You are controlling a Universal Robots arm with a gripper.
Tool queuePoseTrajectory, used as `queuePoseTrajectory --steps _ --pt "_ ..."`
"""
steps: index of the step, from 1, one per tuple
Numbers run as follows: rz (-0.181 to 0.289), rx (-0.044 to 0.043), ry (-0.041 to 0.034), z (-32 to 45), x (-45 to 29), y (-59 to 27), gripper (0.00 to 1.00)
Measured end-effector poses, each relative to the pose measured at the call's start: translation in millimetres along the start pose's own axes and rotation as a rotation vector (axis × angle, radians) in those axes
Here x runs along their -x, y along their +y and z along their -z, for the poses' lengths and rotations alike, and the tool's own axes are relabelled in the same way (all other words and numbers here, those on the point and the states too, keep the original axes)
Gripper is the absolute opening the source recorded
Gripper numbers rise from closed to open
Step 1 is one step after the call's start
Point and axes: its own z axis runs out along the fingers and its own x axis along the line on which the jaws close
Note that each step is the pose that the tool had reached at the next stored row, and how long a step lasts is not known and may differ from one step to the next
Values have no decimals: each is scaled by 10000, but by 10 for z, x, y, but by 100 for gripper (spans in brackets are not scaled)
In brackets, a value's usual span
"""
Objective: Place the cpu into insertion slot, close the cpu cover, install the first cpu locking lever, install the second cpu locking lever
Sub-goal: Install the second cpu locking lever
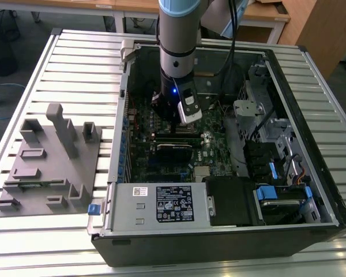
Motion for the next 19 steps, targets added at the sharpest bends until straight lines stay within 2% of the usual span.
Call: queuePoseTrajectory --steps 19 --pt "-4 70 12 -23 -52 -9 10"
